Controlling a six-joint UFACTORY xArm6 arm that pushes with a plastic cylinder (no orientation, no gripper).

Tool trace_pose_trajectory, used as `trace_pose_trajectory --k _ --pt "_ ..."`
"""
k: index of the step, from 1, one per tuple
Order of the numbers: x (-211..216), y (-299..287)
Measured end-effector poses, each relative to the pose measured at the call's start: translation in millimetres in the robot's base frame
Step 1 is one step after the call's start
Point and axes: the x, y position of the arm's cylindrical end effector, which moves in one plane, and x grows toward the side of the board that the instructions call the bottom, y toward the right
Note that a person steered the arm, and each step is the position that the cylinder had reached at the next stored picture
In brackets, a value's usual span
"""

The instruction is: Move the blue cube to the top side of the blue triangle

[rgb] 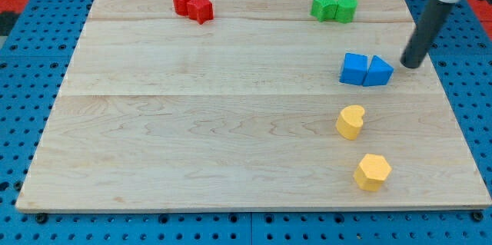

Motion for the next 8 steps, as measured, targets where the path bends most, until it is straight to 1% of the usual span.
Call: trace_pose_trajectory --k 1,2,3,4,6,7,8 --pt "6.4 -31.0" --pt "22.0 -34.2" --pt "36.5 21.6" --pt "51.2 35.5" --pt "39.3 -65.9" --pt "29.4 -68.8" --pt "19.9 -115.9"
